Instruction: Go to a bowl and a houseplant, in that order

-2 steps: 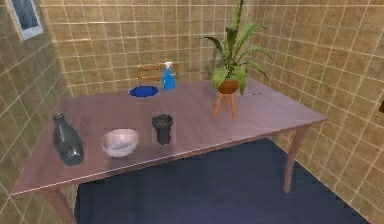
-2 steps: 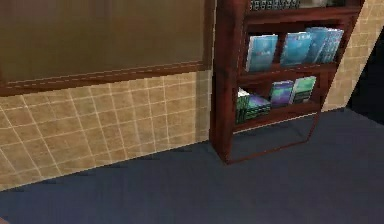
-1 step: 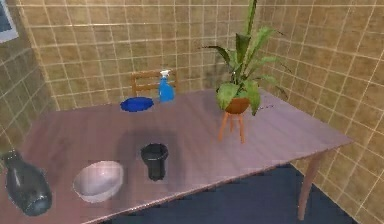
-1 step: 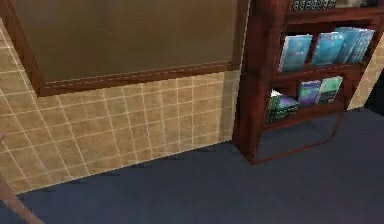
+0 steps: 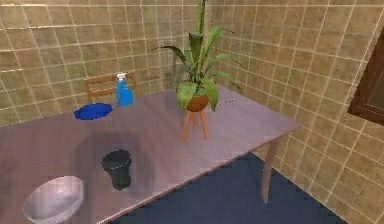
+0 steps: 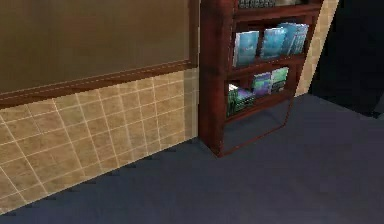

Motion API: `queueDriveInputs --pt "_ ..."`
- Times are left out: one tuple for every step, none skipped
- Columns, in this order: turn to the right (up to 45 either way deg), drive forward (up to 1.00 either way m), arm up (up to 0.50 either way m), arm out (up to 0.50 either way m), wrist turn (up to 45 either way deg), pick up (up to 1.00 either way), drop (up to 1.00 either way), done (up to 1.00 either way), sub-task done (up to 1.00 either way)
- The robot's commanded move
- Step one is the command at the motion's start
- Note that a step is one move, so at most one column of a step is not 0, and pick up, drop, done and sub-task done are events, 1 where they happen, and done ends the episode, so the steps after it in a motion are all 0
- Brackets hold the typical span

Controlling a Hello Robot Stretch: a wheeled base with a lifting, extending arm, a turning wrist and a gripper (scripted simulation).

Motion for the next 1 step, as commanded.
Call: queueDriveInputs --pt "0.0 0.0 0.0 0.0 0.0 0.0 0.0 1.0 0.0"
